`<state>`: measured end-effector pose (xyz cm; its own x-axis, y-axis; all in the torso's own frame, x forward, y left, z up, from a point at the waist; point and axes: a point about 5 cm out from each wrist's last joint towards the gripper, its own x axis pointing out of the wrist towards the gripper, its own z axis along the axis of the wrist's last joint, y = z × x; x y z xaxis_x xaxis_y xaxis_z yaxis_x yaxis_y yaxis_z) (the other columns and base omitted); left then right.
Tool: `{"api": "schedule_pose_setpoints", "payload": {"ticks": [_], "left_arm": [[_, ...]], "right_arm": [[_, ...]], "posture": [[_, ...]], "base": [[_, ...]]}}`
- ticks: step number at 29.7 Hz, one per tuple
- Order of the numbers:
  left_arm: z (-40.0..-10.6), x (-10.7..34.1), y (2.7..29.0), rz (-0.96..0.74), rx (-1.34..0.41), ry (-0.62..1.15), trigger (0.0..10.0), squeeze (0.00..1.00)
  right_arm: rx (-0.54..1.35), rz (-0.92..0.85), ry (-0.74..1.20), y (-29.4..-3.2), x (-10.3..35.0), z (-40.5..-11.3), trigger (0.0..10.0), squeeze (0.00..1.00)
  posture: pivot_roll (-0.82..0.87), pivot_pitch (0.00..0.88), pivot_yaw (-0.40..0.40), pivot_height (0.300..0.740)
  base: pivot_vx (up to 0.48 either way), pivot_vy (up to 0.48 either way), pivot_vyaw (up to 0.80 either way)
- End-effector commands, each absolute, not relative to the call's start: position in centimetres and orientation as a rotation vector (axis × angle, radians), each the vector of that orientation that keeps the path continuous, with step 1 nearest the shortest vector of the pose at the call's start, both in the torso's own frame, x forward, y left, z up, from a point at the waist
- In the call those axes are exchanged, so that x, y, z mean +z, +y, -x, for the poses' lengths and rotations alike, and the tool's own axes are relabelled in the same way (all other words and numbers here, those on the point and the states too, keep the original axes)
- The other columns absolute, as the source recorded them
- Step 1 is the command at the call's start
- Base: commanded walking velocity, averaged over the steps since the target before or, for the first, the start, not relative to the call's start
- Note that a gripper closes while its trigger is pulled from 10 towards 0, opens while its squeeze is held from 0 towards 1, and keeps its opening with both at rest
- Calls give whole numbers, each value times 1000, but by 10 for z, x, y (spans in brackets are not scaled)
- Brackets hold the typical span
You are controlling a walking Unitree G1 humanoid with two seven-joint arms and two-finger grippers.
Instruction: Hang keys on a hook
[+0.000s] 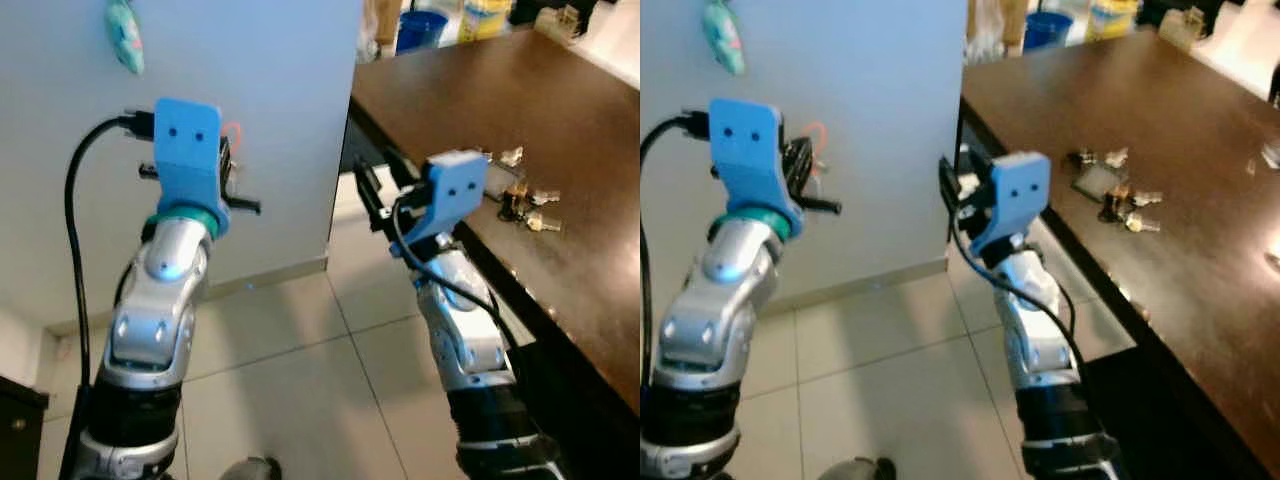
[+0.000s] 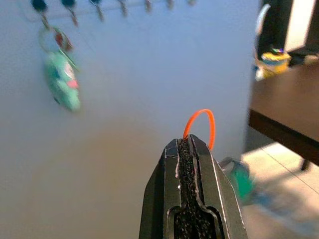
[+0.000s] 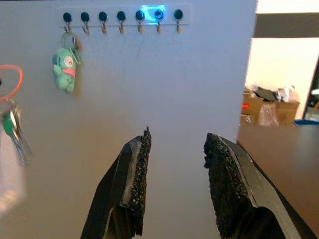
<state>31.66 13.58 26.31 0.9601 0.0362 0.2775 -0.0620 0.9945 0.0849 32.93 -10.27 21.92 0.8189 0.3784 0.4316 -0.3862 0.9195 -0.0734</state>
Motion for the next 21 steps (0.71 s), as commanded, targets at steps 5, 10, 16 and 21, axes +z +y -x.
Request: {"api": "schedule_pose_setpoints", "payload": {"ticks": [5, 10, 16, 21], "left_arm": [[-313, 278, 144, -84, 100, -356, 10000, 0], [-311, 288, 142, -90, 96, -402, 10000, 0], [-306, 307, 146, -78, 120, -497, 10000, 0], [-301, 316, 150, -70, 112, -546, 10000, 0]], "right_arm": [[432, 8, -453, -96, 217, -328, 10000, 0], [438, -3, -453, -96, 217, -328, 10000, 0], [447, 20, -443, -95, 215, -328, 10000, 0], [452, 34, -439, -94, 213, -327, 10000, 0]], "posture": [[118, 13, 96, 740], [118, 11, 95, 740], [117, 12, 94, 740], [117, 12, 94, 740]], "base": [[480, 0, 640], [480, 0, 0], [480, 0, 245], [480, 0, 800]]}}
